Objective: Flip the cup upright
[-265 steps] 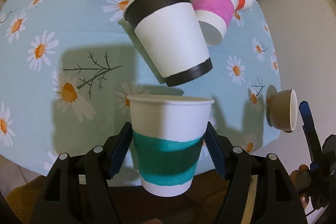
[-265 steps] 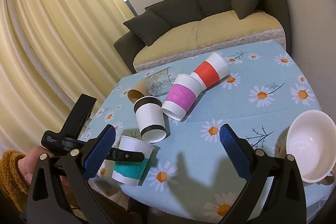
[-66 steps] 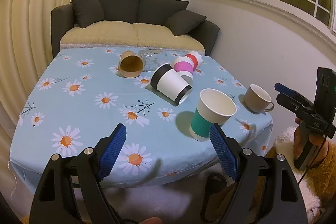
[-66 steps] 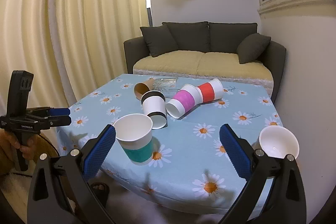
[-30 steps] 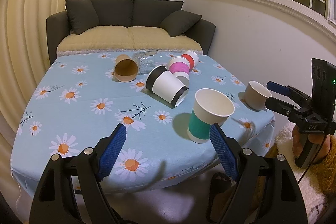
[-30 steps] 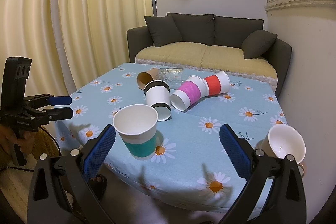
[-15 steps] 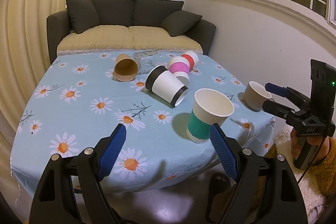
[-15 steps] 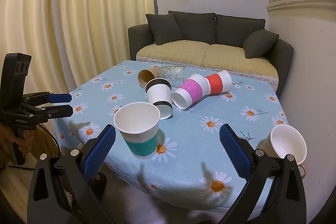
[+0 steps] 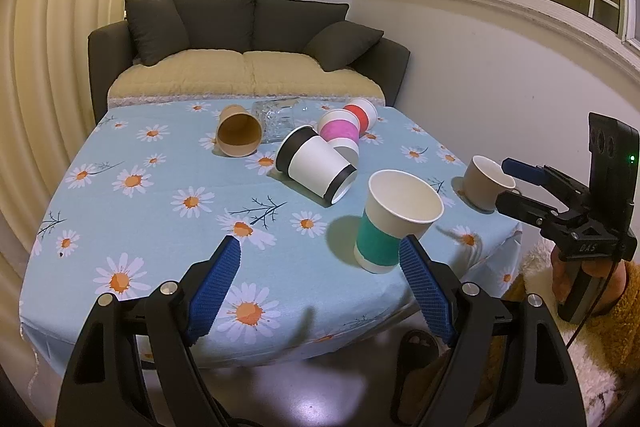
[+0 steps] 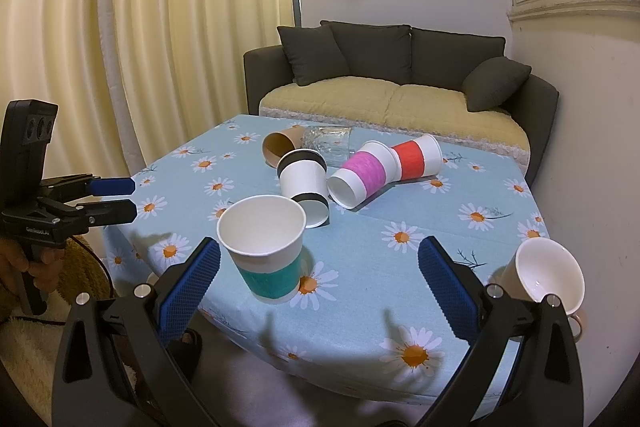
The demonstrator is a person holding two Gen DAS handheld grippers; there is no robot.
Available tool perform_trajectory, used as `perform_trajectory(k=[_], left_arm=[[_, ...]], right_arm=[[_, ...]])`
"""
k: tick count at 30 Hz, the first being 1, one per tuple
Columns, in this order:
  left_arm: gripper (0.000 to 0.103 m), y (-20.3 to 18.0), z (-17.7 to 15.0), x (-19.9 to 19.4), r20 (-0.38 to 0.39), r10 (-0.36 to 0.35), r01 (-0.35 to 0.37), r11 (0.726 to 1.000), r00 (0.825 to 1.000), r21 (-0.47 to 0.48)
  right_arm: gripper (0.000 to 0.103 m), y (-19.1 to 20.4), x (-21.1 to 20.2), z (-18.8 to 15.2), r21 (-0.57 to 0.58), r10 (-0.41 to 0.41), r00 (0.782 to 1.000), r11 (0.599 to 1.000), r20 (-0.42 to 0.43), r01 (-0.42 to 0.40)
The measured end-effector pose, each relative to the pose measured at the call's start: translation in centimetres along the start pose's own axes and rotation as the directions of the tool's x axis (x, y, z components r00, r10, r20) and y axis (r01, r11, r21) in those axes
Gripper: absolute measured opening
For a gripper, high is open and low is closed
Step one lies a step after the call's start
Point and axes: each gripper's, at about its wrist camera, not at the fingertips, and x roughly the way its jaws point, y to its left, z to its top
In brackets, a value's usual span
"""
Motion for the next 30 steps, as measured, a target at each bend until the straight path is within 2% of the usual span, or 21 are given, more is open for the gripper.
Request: perform_trajectory(k=[30], left_arm=[[0.08,-0.07,-0.15,0.2,-0.006,0.003,-0.003,1.0,1.0,0.009]], right_arm=[[0.098,0.15,0.06,-0.03,-0.002,0.001,1.0,1.0,0.003,-0.001]])
